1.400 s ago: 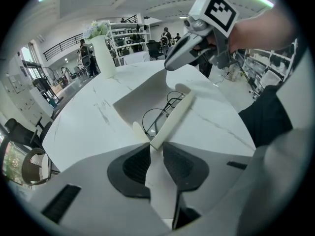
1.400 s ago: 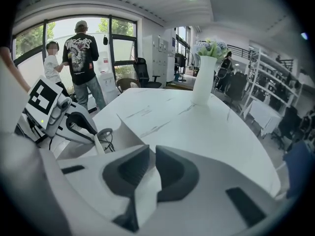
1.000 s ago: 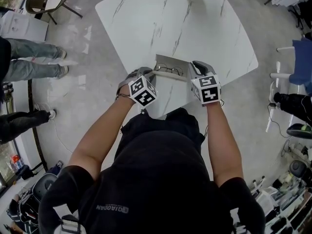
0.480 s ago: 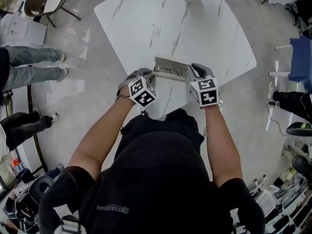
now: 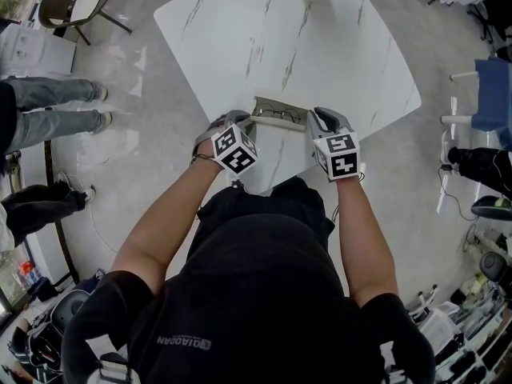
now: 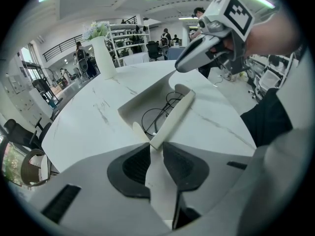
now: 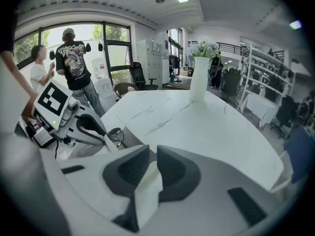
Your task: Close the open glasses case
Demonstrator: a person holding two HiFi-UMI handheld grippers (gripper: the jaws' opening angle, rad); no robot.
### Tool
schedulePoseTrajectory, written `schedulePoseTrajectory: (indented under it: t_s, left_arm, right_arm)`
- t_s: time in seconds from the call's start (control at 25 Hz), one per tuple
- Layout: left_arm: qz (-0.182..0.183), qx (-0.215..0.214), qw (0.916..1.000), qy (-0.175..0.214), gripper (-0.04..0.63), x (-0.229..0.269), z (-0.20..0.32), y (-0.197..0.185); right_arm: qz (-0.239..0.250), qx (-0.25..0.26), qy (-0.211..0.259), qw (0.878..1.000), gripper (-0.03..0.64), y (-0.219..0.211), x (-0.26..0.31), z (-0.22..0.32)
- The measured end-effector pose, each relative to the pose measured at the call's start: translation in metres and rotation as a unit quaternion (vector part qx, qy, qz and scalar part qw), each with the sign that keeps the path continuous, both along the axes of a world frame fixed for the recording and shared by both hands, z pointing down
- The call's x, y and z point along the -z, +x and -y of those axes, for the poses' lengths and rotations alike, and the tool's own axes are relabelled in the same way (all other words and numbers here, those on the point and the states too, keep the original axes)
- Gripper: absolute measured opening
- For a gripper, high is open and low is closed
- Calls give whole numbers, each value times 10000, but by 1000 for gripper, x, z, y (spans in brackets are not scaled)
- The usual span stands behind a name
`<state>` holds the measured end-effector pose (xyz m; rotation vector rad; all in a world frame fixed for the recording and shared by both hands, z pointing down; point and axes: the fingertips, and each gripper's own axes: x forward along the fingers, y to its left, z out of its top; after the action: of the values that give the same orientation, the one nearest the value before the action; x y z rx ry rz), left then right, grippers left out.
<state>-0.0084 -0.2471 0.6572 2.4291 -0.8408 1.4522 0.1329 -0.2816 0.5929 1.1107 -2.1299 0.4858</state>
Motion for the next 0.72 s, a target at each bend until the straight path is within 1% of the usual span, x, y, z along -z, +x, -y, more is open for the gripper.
schedulePoseTrajectory:
  t_s: [0.72]
  left_arm:
    - [-32,7,10000,1,86,-1,1,-2]
  right_arm:
    - [139,-22,-60,9999,43,-5,-6,-23]
